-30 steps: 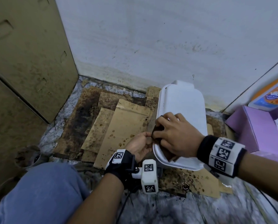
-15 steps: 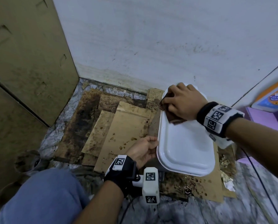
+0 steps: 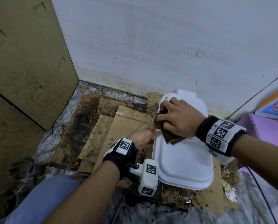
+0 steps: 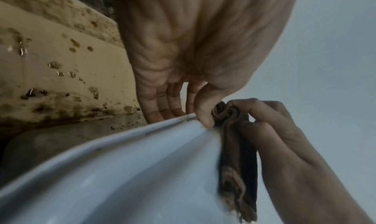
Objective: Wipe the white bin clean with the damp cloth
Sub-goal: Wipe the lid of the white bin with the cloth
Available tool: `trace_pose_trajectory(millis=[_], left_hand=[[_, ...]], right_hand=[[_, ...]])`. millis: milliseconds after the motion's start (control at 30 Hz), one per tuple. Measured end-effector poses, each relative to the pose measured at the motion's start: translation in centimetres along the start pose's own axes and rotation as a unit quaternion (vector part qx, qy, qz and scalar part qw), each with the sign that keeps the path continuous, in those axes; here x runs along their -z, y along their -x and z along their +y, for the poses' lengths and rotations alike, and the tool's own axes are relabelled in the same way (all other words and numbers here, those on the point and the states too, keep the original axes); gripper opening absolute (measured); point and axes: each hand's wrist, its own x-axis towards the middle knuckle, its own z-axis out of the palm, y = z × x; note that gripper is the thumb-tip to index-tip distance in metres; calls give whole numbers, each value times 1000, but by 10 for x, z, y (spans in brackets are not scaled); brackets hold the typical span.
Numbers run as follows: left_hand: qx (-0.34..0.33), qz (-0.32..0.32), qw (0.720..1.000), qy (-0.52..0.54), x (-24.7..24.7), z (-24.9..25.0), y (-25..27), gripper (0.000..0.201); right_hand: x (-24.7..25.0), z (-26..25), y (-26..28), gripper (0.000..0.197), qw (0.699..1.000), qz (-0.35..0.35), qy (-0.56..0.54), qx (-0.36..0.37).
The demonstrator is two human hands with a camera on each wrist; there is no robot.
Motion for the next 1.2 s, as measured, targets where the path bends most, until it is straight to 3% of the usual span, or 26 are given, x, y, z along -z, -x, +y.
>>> trace_pose_trajectory(millis=[100, 267, 567, 833, 1200], left_hand=[[20, 3, 1000, 5, 0, -3, -7, 8], [21, 7, 1000, 7, 4, -7, -13, 19], [15, 5, 998, 56, 4, -15, -14, 9], [14, 9, 998, 65, 6, -15, -10, 15], [8, 0, 997, 77, 5, -12, -7, 17]], right_hand=[[0, 22, -14, 42, 1000, -4, 18, -22], [-1, 50, -40, 51, 995, -19, 41, -94], [-7, 5, 1, 39, 999, -1, -29, -13], [-7, 37, -29, 47, 995, -15, -22, -100], [-17, 13, 19, 53, 991, -29, -111, -63]])
